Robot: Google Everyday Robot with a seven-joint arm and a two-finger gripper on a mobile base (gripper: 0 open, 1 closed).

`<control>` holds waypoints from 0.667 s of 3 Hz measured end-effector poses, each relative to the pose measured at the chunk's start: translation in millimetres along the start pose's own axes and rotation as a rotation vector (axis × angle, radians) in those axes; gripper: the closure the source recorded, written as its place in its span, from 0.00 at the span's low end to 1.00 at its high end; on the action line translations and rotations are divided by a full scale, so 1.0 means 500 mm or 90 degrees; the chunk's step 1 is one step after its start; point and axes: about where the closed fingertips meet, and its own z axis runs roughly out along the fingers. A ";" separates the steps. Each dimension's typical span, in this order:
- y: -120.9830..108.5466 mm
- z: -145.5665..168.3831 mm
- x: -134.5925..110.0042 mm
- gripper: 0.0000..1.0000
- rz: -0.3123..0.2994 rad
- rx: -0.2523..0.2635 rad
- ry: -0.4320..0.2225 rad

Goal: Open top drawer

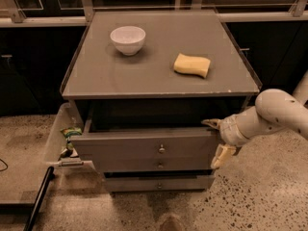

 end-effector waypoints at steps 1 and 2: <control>0.024 -0.010 0.003 0.38 -0.003 -0.009 -0.007; 0.050 -0.025 -0.005 0.61 -0.010 -0.017 -0.014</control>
Offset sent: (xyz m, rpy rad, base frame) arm -0.0758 -0.0202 0.0115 0.0231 0.0243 0.0817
